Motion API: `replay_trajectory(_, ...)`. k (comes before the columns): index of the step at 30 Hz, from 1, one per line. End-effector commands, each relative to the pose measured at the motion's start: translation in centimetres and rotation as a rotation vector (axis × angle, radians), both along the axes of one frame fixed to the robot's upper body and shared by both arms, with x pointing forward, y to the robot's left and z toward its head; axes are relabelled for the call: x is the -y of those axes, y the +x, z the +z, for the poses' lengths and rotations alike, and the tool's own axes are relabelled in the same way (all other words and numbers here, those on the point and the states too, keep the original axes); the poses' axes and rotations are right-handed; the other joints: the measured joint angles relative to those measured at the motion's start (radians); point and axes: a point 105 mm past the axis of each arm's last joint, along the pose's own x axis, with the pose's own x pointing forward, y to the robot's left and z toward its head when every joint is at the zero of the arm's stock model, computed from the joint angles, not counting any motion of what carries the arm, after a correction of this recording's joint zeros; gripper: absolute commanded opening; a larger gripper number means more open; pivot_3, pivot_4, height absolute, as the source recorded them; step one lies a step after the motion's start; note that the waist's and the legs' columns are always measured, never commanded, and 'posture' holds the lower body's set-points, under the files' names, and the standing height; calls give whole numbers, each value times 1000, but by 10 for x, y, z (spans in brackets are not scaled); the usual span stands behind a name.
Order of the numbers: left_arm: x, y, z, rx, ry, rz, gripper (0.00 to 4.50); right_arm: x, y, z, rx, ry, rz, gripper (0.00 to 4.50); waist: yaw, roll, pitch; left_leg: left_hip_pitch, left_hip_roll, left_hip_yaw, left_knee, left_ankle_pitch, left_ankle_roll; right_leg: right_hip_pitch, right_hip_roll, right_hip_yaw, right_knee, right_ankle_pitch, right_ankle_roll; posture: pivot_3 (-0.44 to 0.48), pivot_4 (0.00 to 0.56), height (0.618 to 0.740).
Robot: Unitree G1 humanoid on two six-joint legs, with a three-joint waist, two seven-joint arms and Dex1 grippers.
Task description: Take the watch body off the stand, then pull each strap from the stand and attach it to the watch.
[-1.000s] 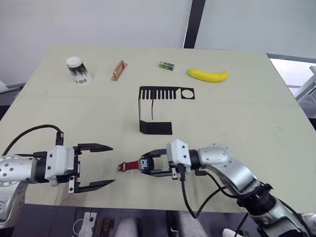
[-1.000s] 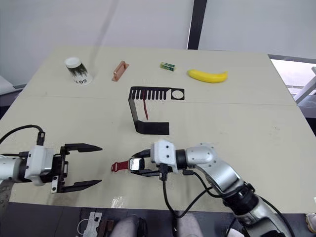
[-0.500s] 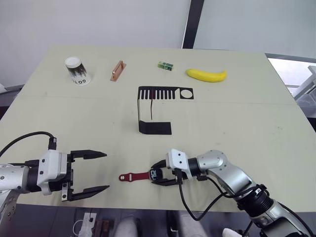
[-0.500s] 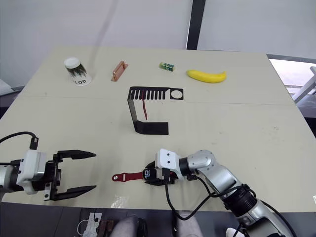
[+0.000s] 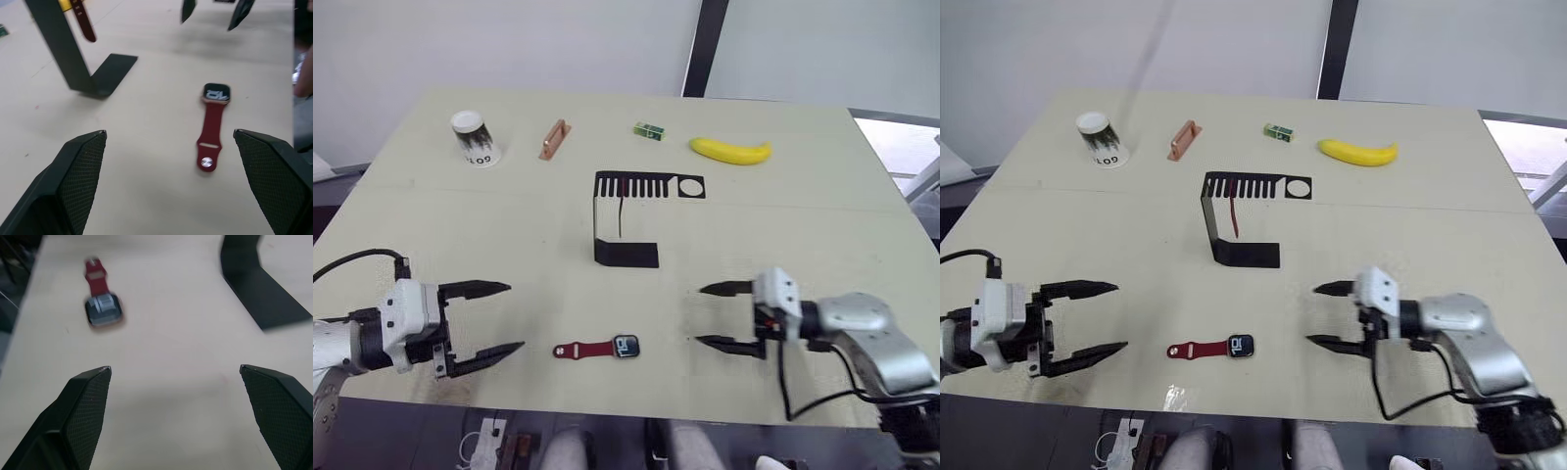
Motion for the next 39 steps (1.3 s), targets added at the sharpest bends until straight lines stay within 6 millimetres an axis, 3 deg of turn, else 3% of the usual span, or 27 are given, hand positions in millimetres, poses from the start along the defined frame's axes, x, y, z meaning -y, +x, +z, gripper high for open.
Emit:
replay_trajectory(1,-31,8,-11,43,0,185,4500,74,13,13,133,-39,-287,4450,-4,0,0,1,0,1,0,0,0,0,1,1,0,0,0,0,150,739)
replay_trajectory(4,-59,9,-21,65,-23,343,4500,128,10,19,204,-25,-516,4450,-6,0,0,2,1,3,0,0,0,0,2,2,1,0,0,0,150,739)
replay_trajectory(7,-82,11,-20,106,-52,463,4500,159,0,16,236,-15,-647,4450,-5,0,0,2,2,3,0,0,-1,0,3,2,0,0,0,0,150,739)
replay_trajectory(10,-93,14,-16,141,-74,502,4500,169,-8,7,224,-14,-690,4450,-3,0,0,2,1,3,0,0,-1,0,2,3,0,0,0,0,150,739)
replay_trajectory(13,-93,18,-14,152,-82,484,4500,165,-8,0,197,56,-699,4450,-4,0,0,2,1,3,0,0,-1,0,2,3,1,0,0,0,150,739)
replay_trajectory(18,-54,27,-18,112,-123,326,4500,110,22,3,201,252,-588,4450,-18,1,0,4,2,4,0,1,-2,1,2,4,3,0,0,0,150,739)
replay_trajectory(24,11,26,-5,140,-198,201,4500,1,54,-2,111,341,-332,4450,-27,1,0,4,2,3,0,1,-3,0,1,3,6,0,0,0,150,739)
replay_trajectory(27,36,17,-3,138,-211,177,4500,-37,67,1,109,373,-290,3619,-27,2,0,2,2,3,0,1,-3,-1,1,3,8,0,0,0,150,739)
replay_trajectory(30,55,11,-7,133,-227,202,4500,-75,76,2,89,395,-222,2261,-27,2,0,2,1,3,0,1,-3,-2,1,3,8,0,0,0,150,739)
replay_trajectory(33,70,12,-9,133,-245,226,4500,-103,87,-2,63,363,-183,869,-27,2,0,2,1,3,1,1,-3,-2,1,3,7,0,0,0,150,739)
replay_trajectory(34,72,12,-8,137,-256,235,4500,-107,90,-3,61,351,-183,212,-27,2,0,2,1,2,1,1,-3,-2,1,3,7,0,0,0,150,739)
replay_trajectory(35,74,13,-7,141,-263,247,4500,-112,93,0,54,357,-177,41,-27,2,0,2,1,3,1,1,-3,-2,1,3,7,0,0,0,150,739)
replay_trajectory(39,88,16,-8,148,-313,270,4500,-134,105,9,29,362,-146,41,-27,2,0,1,1,2,1,2,-3,-2,1,3,8,0,0,0,150,739)
